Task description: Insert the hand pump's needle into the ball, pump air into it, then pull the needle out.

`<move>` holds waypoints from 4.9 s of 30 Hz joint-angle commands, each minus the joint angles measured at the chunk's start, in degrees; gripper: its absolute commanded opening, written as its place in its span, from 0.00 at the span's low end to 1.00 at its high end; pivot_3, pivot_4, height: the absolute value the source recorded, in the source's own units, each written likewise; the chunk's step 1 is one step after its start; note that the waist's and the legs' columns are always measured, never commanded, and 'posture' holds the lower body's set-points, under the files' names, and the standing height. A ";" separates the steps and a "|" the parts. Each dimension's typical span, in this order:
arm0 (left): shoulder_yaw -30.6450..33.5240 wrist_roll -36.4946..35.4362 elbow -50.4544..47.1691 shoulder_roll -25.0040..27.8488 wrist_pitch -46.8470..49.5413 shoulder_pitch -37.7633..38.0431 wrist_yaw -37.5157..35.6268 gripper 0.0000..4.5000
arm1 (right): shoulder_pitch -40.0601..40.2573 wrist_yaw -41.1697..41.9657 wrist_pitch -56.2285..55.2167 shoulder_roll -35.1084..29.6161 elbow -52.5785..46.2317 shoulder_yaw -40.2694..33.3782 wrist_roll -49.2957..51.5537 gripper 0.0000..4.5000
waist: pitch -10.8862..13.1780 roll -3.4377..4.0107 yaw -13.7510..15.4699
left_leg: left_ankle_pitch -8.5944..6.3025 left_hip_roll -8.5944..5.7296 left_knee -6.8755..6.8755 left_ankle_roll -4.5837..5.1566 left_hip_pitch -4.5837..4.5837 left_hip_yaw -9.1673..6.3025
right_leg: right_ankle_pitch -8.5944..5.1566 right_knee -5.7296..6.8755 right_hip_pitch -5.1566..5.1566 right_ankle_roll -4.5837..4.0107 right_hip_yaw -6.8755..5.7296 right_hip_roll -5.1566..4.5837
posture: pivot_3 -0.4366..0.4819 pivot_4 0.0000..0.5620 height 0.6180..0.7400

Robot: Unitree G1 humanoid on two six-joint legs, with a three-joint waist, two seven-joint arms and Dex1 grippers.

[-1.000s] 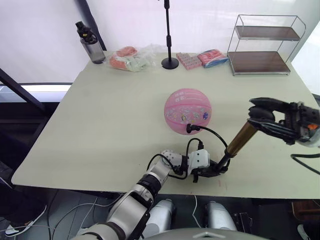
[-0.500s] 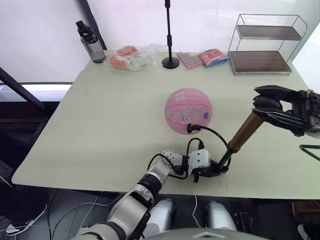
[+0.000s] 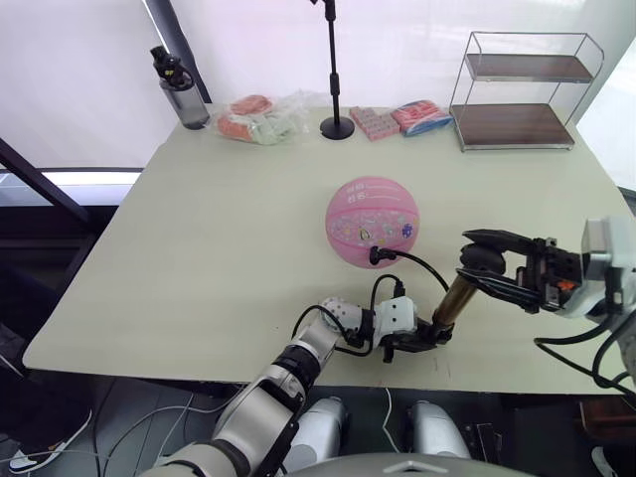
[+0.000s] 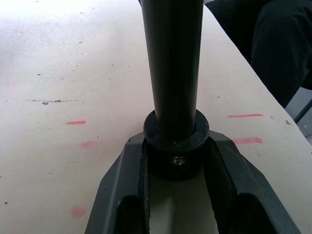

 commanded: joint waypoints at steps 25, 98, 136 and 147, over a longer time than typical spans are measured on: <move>-1.32 2.14 4.00 0.43 0.93 1.60 0.21 0.24 | 5.47 3.07 -5.19 0.91 3.35 3.01 -3.84 0.47 | -0.34 -0.07 0.04 | -0.01 0.00 -0.04 0.00 -0.01 -0.02 | -0.01 -0.02 0.00 -0.01 0.01 0.03 | 0.48 0.27 0.96; -1.52 1.52 1.65 1.30 2.31 2.34 -0.57 0.24 | 6.14 -0.66 -13.20 4.78 7.04 5.38 -8.32 0.47 | -0.75 -0.36 -1.15 | -0.01 0.04 -0.09 0.00 0.08 -0.01 | -0.01 -0.02 0.03 -0.01 0.05 0.09 | 0.48 0.27 0.96; -1.73 1.76 2.95 1.30 1.35 1.65 -0.33 0.24 | -3.67 -2.97 7.53 -9.49 -6.63 -11.66 9.40 0.47 | 0.15 0.00 0.00 | 0.00 -0.02 -0.05 0.01 -0.29 -0.01 | -0.01 -0.04 -0.18 0.00 -0.01 -0.06 | 0.48 0.27 0.96; -1.64 1.80 3.42 1.20 1.15 1.31 -0.37 0.24 | 7.27 1.01 -10.60 1.46 1.75 2.04 -9.75 0.47 | -0.15 -0.26 -0.18 | 0.00 0.04 -0.05 0.00 0.01 0.01 | -0.01 -0.01 -0.02 0.02 0.03 0.05 | 0.48 0.27 0.96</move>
